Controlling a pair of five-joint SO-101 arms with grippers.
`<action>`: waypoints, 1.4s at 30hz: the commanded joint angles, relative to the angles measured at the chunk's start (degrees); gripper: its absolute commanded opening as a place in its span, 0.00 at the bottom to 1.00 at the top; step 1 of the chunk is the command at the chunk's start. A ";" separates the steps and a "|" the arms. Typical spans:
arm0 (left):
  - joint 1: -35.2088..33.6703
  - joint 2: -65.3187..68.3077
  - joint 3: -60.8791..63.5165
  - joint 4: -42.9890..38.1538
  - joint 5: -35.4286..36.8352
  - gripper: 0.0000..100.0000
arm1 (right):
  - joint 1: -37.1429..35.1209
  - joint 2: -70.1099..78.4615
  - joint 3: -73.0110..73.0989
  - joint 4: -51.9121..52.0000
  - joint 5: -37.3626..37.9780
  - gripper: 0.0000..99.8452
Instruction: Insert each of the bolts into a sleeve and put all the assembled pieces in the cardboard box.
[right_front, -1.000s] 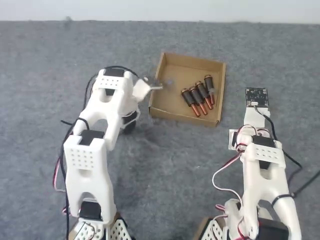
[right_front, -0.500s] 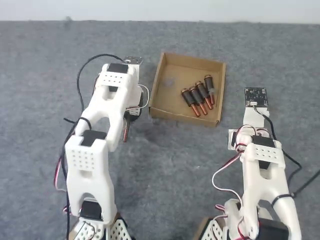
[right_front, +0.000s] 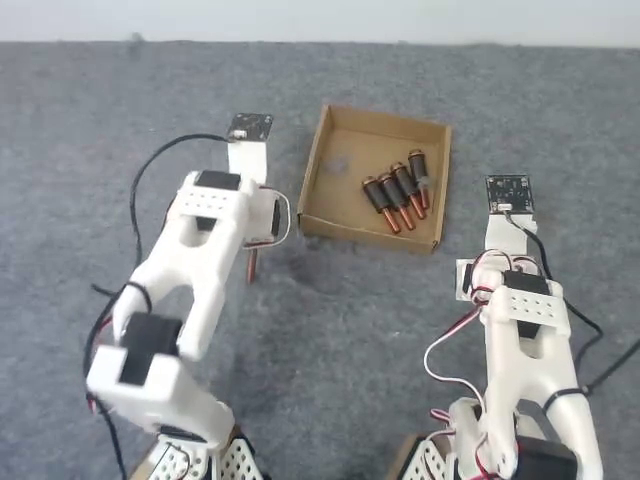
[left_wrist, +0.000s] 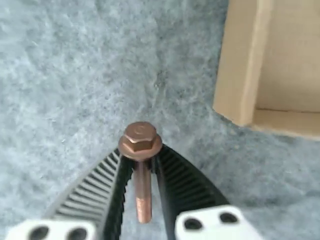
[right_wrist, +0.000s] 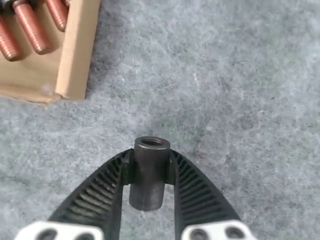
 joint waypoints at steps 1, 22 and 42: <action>0.18 -9.76 4.79 -4.84 0.53 0.01 | -0.40 0.04 -1.58 -0.75 0.79 0.01; -14.77 -22.33 30.11 -30.68 0.18 0.01 | -11.47 -0.66 -1.93 -15.25 0.88 0.01; -15.30 -21.80 30.37 -30.86 0.18 0.01 | -24.31 0.04 4.66 -67.47 0.88 0.01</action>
